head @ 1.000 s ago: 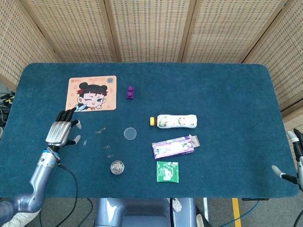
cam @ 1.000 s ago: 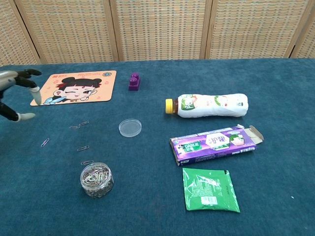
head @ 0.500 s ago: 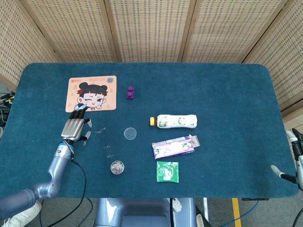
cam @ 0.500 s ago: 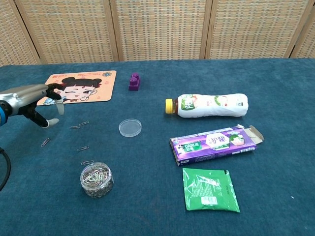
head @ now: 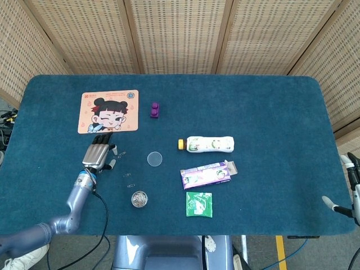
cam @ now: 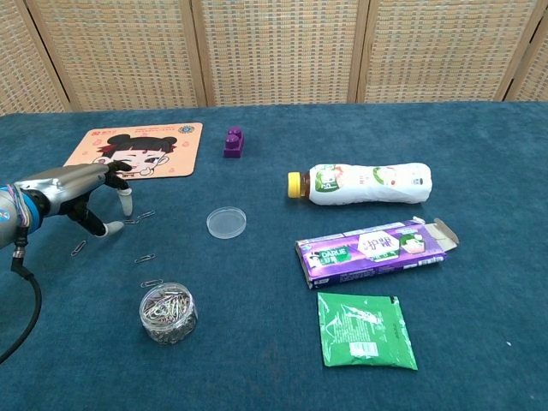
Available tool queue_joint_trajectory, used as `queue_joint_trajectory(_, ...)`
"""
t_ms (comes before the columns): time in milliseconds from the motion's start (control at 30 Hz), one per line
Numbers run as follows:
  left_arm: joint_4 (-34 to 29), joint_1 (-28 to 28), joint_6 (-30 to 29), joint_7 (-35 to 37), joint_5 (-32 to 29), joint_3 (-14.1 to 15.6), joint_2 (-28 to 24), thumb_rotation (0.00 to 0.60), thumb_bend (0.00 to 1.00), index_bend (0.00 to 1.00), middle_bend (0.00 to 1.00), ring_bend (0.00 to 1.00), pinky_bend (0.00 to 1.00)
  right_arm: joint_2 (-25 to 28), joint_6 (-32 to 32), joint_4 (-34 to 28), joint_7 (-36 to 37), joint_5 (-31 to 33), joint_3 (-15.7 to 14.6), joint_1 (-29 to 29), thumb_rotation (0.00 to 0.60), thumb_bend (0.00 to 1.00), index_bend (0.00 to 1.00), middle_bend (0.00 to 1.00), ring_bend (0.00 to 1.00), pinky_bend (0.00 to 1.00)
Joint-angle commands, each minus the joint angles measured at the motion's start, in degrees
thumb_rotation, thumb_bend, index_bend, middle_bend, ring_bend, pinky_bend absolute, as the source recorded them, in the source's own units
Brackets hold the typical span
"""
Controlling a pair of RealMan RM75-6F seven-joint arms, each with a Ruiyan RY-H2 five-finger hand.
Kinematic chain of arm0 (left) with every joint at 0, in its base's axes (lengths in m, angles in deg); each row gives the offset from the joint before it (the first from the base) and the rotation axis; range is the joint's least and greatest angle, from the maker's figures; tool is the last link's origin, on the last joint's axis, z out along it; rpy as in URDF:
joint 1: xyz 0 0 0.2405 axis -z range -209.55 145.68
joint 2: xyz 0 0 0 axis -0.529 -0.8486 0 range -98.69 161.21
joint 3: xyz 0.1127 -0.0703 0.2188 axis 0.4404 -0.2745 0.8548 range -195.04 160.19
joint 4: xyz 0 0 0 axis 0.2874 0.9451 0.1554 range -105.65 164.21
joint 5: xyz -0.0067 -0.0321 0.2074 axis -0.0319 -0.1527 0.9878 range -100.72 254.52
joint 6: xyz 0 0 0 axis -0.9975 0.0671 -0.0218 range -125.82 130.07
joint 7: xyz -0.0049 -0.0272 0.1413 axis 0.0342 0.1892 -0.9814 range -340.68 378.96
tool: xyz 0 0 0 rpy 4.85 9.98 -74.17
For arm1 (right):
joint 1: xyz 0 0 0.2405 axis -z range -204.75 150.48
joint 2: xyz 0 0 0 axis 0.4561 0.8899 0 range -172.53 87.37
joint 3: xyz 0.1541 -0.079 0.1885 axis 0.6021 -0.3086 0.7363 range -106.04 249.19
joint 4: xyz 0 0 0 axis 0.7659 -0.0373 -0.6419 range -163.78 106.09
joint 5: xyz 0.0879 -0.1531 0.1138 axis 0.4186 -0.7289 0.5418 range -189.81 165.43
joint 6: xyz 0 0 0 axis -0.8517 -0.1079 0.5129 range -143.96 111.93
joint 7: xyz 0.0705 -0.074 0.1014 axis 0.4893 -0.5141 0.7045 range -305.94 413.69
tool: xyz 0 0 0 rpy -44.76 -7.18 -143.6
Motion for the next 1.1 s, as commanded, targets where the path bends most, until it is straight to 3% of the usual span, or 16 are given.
queue_joint_trajectory(33,0.68,0.42,0.44,-0.2,-0.42,-0.07,0.7,0.6,0.4,0.48,0.0,0.0,0.0,0.03,0.2,0.15,0.21,0.13,0.03,-0.07,0.6,0.0,0.0,0.0,0.0,0.0)
queue_joint_trajectory(400,2.95,1.58,1.58,-1.18,-1.74,-0.27,2.55,0.6,0.4,0.48,0.0,0.0,0.0,0.18,0.48,0.32,0.77,0.41,0.15,-0.19,0.6,0.0,0.0,0.0,0.0,0.0)
queue_joint_trajectory(767,4.19,1.66,1.18,-2.62,-2.36,0.18,3.29,0.6,0.43,0.65,0.0,0.0,0.0,0.42,0.43,0.44,1.65,0.31,0.14,-0.14,0.6,0.0,0.0,0.0,0.0,0.0)
queue_joint_trajectory(1100,3.14,1.45,0.36,-3.02,-2.06,0.31,2.74,0.6,0.44,0.69,0.0,0.0,0.0,0.55,0.38,0.44,2.0,0.22,0.13,-0.12,0.6,0.0,0.0,0.0,0.0,0.0)
